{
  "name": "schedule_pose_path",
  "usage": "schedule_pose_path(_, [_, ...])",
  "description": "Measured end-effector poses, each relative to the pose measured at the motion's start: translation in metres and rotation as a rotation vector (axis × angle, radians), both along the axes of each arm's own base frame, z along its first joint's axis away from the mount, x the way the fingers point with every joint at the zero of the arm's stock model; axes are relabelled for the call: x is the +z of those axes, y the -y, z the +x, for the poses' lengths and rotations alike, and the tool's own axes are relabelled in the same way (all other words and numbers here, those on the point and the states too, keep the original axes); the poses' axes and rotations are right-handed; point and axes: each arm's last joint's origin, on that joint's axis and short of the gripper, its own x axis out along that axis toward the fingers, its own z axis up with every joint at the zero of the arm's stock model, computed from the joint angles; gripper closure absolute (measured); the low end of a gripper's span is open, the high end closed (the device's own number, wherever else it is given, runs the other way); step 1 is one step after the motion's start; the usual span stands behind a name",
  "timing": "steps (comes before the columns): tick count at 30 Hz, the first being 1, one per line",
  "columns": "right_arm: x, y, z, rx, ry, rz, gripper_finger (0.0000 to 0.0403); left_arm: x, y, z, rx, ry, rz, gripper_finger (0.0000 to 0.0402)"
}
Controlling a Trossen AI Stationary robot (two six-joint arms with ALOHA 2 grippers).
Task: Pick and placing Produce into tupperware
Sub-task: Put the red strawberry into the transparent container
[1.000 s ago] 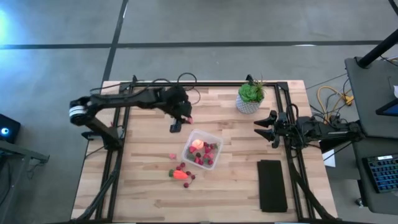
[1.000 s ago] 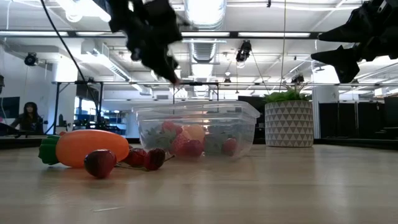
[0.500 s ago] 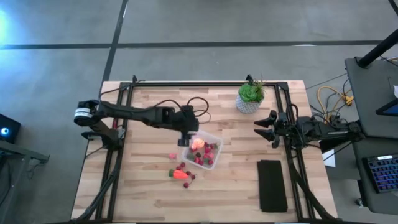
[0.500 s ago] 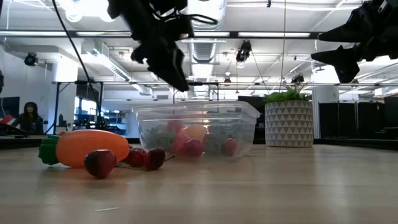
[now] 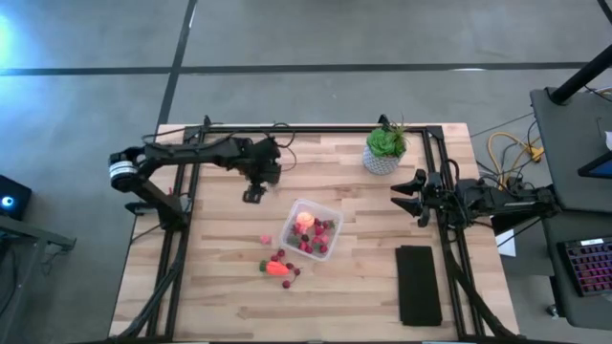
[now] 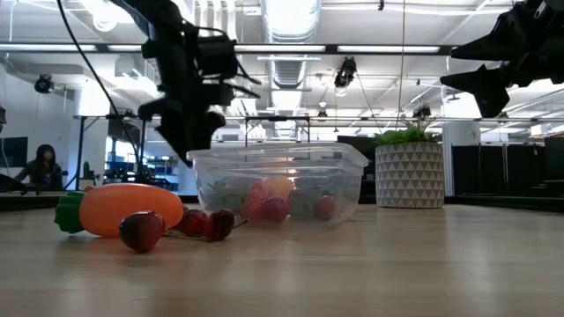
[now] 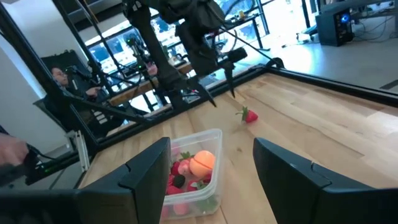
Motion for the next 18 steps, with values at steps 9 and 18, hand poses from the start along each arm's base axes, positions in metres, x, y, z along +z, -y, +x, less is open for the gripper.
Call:
schedule_pose_path(9, [0.000, 0.000, 0.000, -0.003, 0.000, 0.000, 0.0181, -0.025, -0.014, 0.007, 0.134, 0.062, 0.100, 0.0178])
schedule_pose_path(18, [0.000, 0.000, 0.000, -0.003, 0.000, 0.000, 0.0181, -0.047, -0.018, 0.011, 0.247, 0.032, 0.019, 0.0178])
